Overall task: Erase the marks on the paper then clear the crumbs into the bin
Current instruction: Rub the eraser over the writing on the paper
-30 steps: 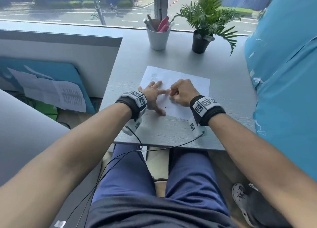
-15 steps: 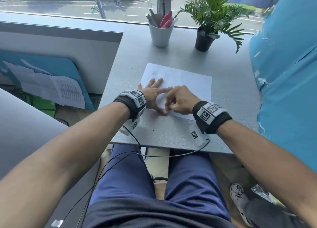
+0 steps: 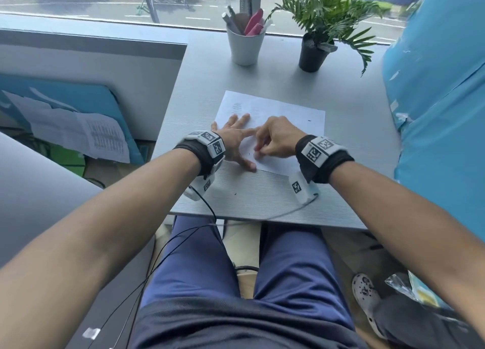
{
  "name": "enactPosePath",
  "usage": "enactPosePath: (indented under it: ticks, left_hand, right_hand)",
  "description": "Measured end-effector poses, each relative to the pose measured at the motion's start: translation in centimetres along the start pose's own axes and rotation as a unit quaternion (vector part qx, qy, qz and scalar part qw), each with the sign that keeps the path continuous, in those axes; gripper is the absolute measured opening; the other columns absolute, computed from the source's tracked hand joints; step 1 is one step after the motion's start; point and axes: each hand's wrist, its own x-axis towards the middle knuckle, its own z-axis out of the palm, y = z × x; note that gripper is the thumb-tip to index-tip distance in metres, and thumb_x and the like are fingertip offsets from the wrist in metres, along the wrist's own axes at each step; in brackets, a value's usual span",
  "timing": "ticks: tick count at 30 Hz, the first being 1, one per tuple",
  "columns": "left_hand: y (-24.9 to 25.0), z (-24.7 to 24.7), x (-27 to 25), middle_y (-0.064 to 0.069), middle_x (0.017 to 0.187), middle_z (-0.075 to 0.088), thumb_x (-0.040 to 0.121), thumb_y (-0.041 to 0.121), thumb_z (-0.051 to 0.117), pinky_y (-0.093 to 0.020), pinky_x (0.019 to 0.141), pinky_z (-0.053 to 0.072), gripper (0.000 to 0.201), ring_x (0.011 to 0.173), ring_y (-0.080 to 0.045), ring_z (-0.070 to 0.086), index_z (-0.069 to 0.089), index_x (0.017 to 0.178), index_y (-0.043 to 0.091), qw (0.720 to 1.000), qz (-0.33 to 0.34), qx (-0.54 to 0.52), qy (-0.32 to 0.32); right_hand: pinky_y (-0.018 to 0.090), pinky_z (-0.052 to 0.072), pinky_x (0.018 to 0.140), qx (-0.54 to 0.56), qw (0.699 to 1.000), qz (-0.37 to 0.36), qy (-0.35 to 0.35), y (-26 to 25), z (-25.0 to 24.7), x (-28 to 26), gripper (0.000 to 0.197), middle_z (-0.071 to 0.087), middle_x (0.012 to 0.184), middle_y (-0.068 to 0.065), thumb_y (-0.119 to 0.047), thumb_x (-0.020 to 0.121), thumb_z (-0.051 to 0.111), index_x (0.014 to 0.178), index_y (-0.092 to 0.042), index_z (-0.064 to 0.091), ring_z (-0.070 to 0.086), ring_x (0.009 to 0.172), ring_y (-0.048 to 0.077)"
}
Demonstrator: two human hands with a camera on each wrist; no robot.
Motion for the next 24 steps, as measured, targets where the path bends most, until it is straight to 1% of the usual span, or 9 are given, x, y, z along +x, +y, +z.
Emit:
enactPosePath:
  ticks: [3, 4, 9, 11, 13, 15, 18, 21, 24]
  left_hand:
    - [0.1, 0.0, -0.1, 0.003, 0.162, -0.021, 0.059, 0.073, 0.076, -0.074, 0.109, -0.002, 0.118, 0.148, -0.026, -0.019, 0.005, 0.151, 0.051, 1.000, -0.002, 0.005, 0.000]
    - [0.2, -0.1, -0.1, 0.003, 0.162, -0.020, 0.059, 0.073, 0.076, -0.074, 0.109, -0.001, 0.118, 0.148, -0.026, -0.019, 0.005, 0.151, 0.051, 1.000, -0.004, 0.006, 0.001]
    - [0.2, -0.2, -0.2, 0.005, 0.161, -0.021, 0.058, 0.071, 0.078, -0.072, 0.110, -0.002, 0.121, 0.148, -0.024, -0.020, 0.003, 0.151, 0.051, 1.000, -0.006, 0.002, -0.001]
    - [0.1, -0.1, -0.1, 0.005, 0.161, -0.021, 0.057, 0.073, 0.077, -0.072, 0.110, -0.001, 0.119, 0.148, -0.024, -0.020, 0.006, 0.150, 0.052, 1.000, -0.003, 0.004, 0.000]
    - [0.0, -0.1, 0.1, 0.005, 0.162, -0.020, 0.057, 0.074, 0.076, -0.073, 0.109, -0.001, 0.118, 0.148, -0.024, -0.019, 0.006, 0.150, 0.053, 1.000, -0.005, 0.007, -0.002]
    - [0.0, 0.0, 0.1, 0.006, 0.162, -0.020, 0.057, 0.073, 0.077, -0.072, 0.110, -0.002, 0.120, 0.148, -0.024, -0.019, 0.003, 0.150, 0.053, 1.000, -0.008, 0.009, -0.002]
    - [0.2, -0.1, 0.1, 0.005, 0.161, -0.022, 0.058, 0.071, 0.078, -0.072, 0.110, -0.002, 0.121, 0.148, -0.024, -0.020, 0.004, 0.151, 0.050, 1.000, -0.007, 0.004, -0.003]
    - [0.2, -0.2, 0.0, 0.005, 0.161, -0.022, 0.058, 0.070, 0.079, -0.072, 0.110, -0.001, 0.123, 0.148, -0.024, -0.020, 0.003, 0.152, 0.047, 1.000, -0.013, 0.004, -0.008]
    - [0.7, -0.4, 0.1, 0.004, 0.162, -0.021, 0.057, 0.070, 0.079, -0.072, 0.111, 0.002, 0.123, 0.148, -0.026, -0.019, 0.002, 0.151, 0.050, 1.000, -0.017, 0.017, -0.012]
  right_hand:
    - [0.017, 0.043, 0.059, 0.000, 0.995, 0.025, 0.096, 0.8, -1.0, 1.6, 0.006, 0.066, 0.064, -0.003, -0.010, 0.068, 0.078, 0.073, -0.013, 0.078, 0.053, 0.054, 0.000]
    - [0.017, 0.043, 0.059, 0.002, 0.994, 0.026, 0.104, 0.6, -0.8, 1.6, 0.007, 0.065, 0.062, -0.004, -0.008, 0.068, 0.075, 0.072, -0.012, 0.078, 0.053, 0.053, 0.000]
    - [0.005, 0.040, 0.050, 0.002, 1.000, -0.006, -0.020, -1.0, 1.3, -0.9, 0.011, 0.065, 0.061, -0.007, -0.007, 0.068, 0.078, 0.065, -0.016, 0.074, 0.058, 0.055, 0.002]
    - [0.008, 0.043, 0.054, 0.008, 1.000, 0.008, 0.013, -0.3, 0.4, 0.0, 0.005, 0.071, 0.066, -0.002, -0.009, 0.068, 0.080, 0.070, -0.012, 0.076, 0.061, 0.058, 0.006]
    - [0.014, 0.044, 0.058, 0.010, 0.996, 0.036, 0.080, 0.5, -0.7, 1.4, 0.004, 0.073, 0.071, 0.003, -0.011, 0.068, 0.079, 0.071, -0.010, 0.077, 0.061, 0.063, 0.009]
    - [0.017, 0.045, 0.059, 0.004, 0.992, 0.052, 0.116, 0.6, -0.7, 1.8, 0.003, 0.070, 0.070, 0.001, -0.012, 0.067, 0.077, 0.070, -0.011, 0.077, 0.059, 0.064, 0.009]
    - [0.023, 0.054, 0.059, -0.006, 0.998, 0.026, 0.050, -0.7, 1.1, 0.3, 0.004, 0.070, 0.069, -0.003, -0.008, 0.067, 0.076, 0.070, -0.012, 0.076, 0.064, 0.065, 0.011]
    - [0.019, 0.053, 0.058, -0.016, 1.000, 0.013, -0.014, -1.2, 1.0, -0.3, 0.005, 0.071, 0.069, -0.004, -0.012, 0.070, 0.080, 0.072, -0.014, 0.076, 0.064, 0.063, 0.007]
    - [0.020, 0.046, 0.058, -0.014, 0.995, 0.049, 0.085, 0.8, -1.2, 1.5, 0.004, 0.070, 0.069, 0.002, -0.012, 0.069, 0.077, 0.072, -0.010, 0.076, 0.059, 0.061, 0.010]
